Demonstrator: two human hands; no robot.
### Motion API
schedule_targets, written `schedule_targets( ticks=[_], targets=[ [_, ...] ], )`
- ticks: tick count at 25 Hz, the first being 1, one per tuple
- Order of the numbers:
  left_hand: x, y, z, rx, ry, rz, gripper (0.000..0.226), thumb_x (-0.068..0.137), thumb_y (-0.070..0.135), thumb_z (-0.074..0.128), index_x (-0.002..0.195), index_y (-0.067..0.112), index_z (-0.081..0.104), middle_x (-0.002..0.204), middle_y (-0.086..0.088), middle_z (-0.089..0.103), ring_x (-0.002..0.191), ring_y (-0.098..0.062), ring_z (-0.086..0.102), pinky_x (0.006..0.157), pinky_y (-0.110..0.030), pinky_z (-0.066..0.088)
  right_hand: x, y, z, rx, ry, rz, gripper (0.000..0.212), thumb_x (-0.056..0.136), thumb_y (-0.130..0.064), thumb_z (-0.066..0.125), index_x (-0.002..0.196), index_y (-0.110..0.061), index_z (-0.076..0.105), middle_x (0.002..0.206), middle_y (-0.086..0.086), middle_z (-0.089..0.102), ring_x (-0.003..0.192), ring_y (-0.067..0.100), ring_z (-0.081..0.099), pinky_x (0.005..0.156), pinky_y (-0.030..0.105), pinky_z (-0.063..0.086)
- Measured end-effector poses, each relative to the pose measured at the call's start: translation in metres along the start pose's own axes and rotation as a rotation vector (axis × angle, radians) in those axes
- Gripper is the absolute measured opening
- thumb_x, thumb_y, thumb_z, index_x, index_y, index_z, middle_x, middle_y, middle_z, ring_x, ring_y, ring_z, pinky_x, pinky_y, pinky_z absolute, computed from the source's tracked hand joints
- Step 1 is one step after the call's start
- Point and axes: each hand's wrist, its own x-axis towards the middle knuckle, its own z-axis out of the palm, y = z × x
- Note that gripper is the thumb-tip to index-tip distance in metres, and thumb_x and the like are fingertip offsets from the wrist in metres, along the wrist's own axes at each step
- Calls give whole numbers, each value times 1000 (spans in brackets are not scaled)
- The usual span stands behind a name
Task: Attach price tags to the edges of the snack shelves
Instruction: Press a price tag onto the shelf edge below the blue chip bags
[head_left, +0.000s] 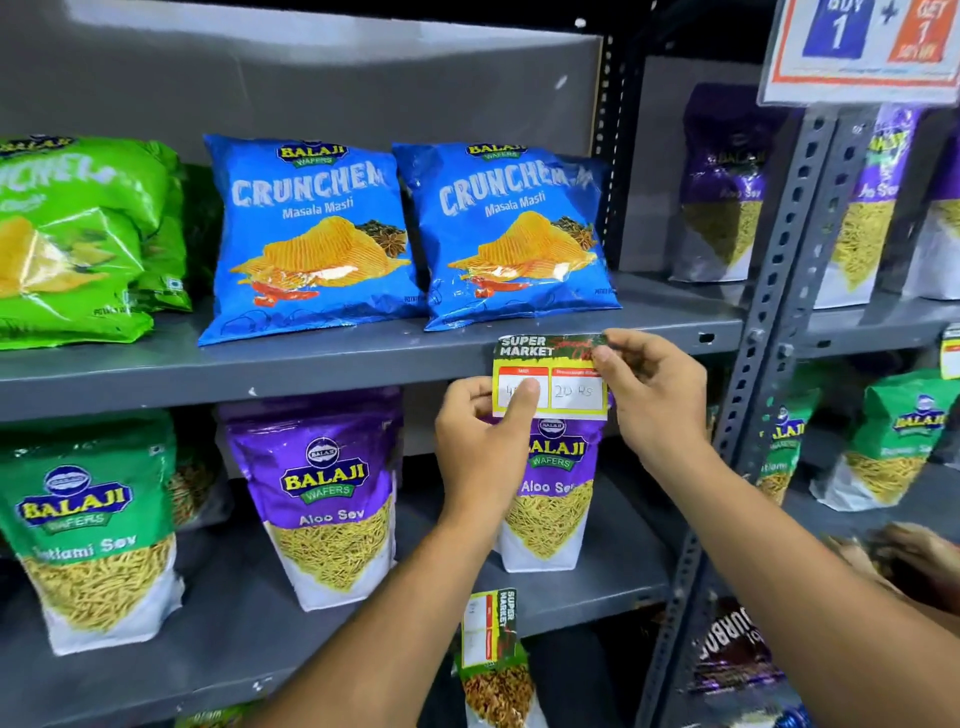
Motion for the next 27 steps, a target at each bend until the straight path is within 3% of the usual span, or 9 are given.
schedule_targets(
  ticks=[2,6,10,14,19,24,27],
  targets=[
    [2,-2,1,-21,47,25,23,67,43,77,78,29,63,82,-1,73,79,-21,71,71,-40,58,-1,1,0,31,-14,-22,18,84,-8,66,86,-26,65,79,-5,67,67,2,62,65,22,56],
    [2,-7,2,-1,82,61,9,79,32,73,76,27,67,77,-2,73,71,-13,68,65,-34,55,-5,11,-2,53,-46,-8,20,84,-7,66,83,-27,64,79,-4,67,65,-3,61,63,14,53],
    [3,-12,5,23,104,59,15,82,31,70,79,16,71,75,-3,73,68,-11,65,64,-33,54,-6,20,-2,74,-59,39,18,84,-10,67,82,-27,64,83,0,68,72,5,63,69,21,55],
    [8,-8,6,37,131,84,12,82,29,70,76,19,69,71,2,70,64,-5,64,60,-27,51,-5,20,-2,97,-73,72,18,83,-9,68,80,-27,64,82,1,69,77,14,64,75,34,56],
    [10,-3,8,4,165,113,12,83,27,70,73,20,66,68,7,67,59,2,61,56,-16,47,2,10,-1,103,-80,18,18,83,-10,68,81,-28,66,83,-2,69,77,13,64,78,36,56],
    [16,1,14,-2,222,94,18,79,32,73,69,18,68,67,6,69,60,-3,61,59,-23,49,9,10,2,59,-61,-14,12,82,-18,71,82,-29,67,82,-4,70,77,11,66,78,37,58],
    [16,3,15,-38,293,9,32,72,37,78,56,18,59,52,8,58,50,-6,51,55,-27,43,12,7,4,-26,11,-39,15,77,-27,74,72,-30,60,67,-9,64,63,5,61,66,33,55]
  ],
)
